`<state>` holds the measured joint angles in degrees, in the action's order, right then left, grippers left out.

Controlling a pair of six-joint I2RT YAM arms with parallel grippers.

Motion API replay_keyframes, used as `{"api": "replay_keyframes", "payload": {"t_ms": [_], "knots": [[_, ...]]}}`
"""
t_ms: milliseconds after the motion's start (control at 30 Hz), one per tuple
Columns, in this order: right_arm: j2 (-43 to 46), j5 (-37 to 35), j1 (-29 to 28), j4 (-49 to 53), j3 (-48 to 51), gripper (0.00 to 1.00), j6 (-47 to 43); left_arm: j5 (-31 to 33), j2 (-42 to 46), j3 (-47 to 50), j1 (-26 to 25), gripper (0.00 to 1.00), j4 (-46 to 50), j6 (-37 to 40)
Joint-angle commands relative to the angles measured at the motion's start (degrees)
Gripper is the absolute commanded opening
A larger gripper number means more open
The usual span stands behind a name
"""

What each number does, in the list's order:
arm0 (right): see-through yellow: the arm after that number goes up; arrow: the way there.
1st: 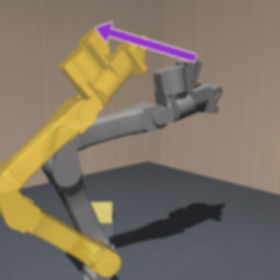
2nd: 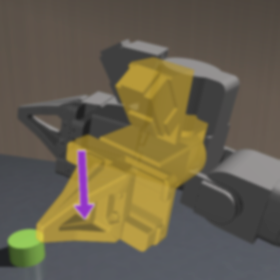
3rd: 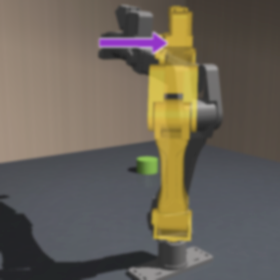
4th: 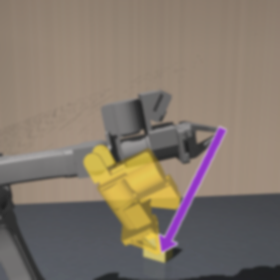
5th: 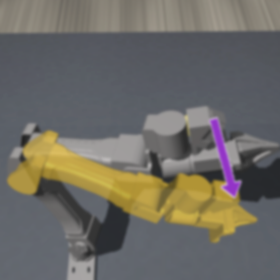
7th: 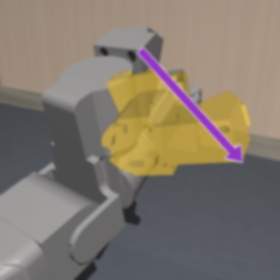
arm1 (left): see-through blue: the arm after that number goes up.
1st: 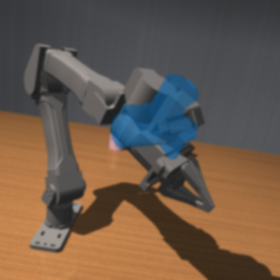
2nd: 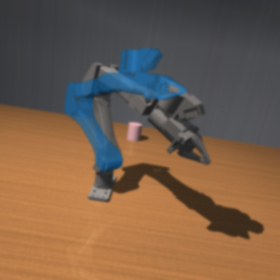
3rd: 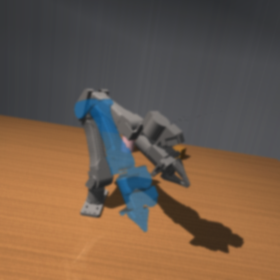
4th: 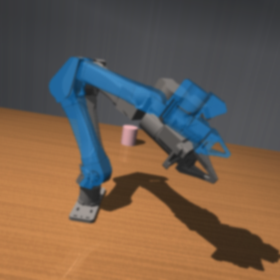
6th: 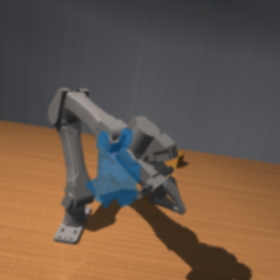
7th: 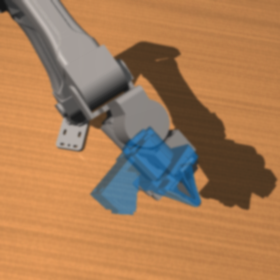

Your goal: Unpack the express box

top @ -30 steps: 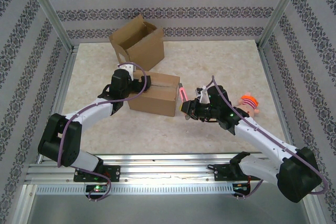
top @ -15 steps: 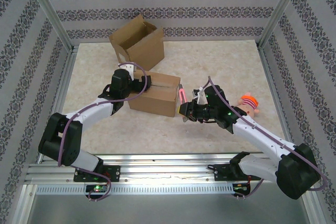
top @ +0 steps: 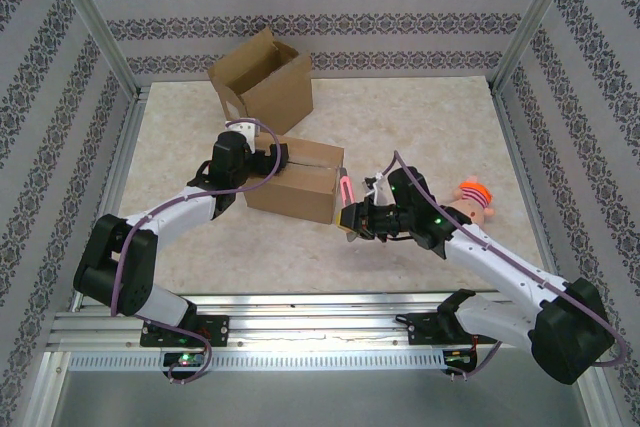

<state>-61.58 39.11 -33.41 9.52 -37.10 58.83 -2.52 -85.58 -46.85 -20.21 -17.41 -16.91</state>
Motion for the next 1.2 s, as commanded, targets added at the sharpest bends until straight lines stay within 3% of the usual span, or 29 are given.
{"api": "replay_keyframes", "payload": {"t_ms": [0, 900, 1167], "knots": [[0.41, 8.78, -2.92, 2.36, 1.15, 0.00, 0.37, -0.30, -5.30, 3.44, -0.73, 0.99, 9.85, -0.97], [3.18, 5.50, -10.78, -3.29, 3.86, 0.00, 4.78, -0.56, -5.47, 4.03, -0.71, 0.99, 9.20, -1.29], [11.35, -1.72, -8.50, 8.73, 1.38, 0.00, 0.34, -0.67, -4.88, 3.74, -0.71, 0.99, 9.84, -0.94]]}}
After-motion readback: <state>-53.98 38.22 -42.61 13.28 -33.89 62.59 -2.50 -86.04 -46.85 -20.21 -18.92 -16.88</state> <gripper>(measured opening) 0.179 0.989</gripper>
